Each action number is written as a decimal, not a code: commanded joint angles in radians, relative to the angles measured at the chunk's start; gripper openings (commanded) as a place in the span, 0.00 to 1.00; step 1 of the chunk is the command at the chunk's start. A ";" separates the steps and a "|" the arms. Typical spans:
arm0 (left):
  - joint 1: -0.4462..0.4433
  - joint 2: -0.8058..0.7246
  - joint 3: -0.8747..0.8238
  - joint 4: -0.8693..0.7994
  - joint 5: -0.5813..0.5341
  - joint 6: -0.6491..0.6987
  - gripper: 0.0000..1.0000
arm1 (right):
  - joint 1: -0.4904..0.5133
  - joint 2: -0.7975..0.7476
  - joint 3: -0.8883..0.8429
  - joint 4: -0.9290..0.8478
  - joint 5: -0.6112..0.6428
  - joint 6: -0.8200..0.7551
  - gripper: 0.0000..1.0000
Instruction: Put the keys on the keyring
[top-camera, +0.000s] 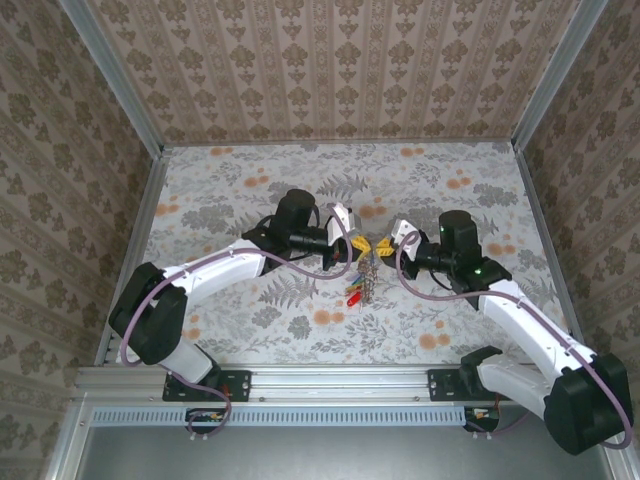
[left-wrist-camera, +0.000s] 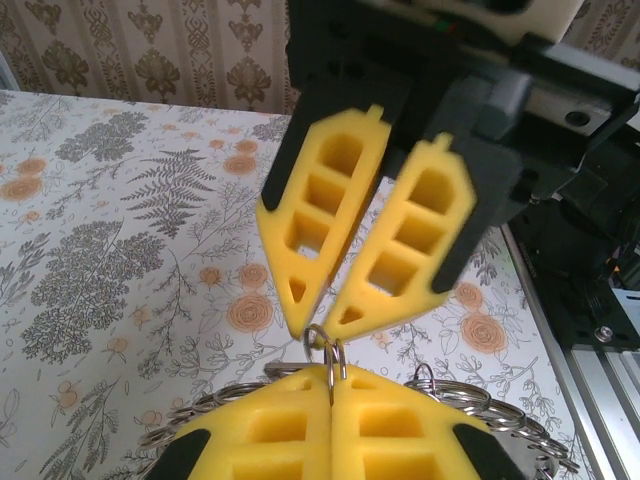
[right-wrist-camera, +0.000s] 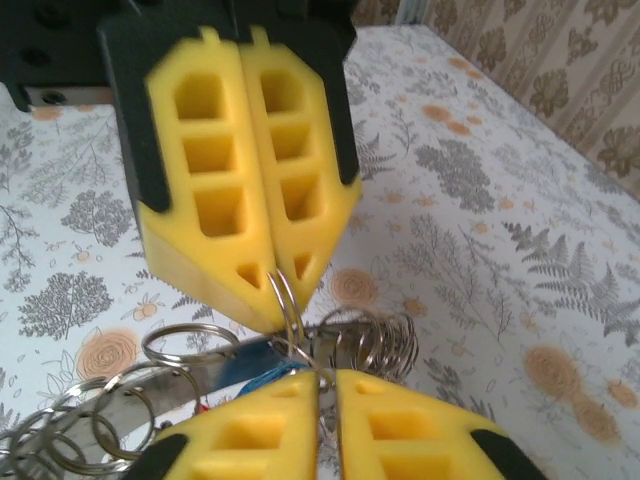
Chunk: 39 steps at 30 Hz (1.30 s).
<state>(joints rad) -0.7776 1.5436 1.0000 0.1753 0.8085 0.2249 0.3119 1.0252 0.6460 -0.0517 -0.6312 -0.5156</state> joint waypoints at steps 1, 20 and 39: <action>-0.002 0.003 0.039 0.077 0.042 -0.028 0.00 | -0.005 0.009 -0.011 -0.012 0.041 0.007 0.08; -0.004 0.008 0.036 0.090 0.017 -0.036 0.00 | -0.005 -0.099 0.041 -0.080 -0.086 -0.082 0.31; -0.003 -0.035 0.020 0.054 0.032 0.003 0.00 | -0.007 0.067 0.134 -0.133 -0.099 -0.167 0.19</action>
<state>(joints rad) -0.7784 1.5536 1.0019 0.2100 0.8082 0.2031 0.3092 1.0805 0.7452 -0.1577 -0.6968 -0.6495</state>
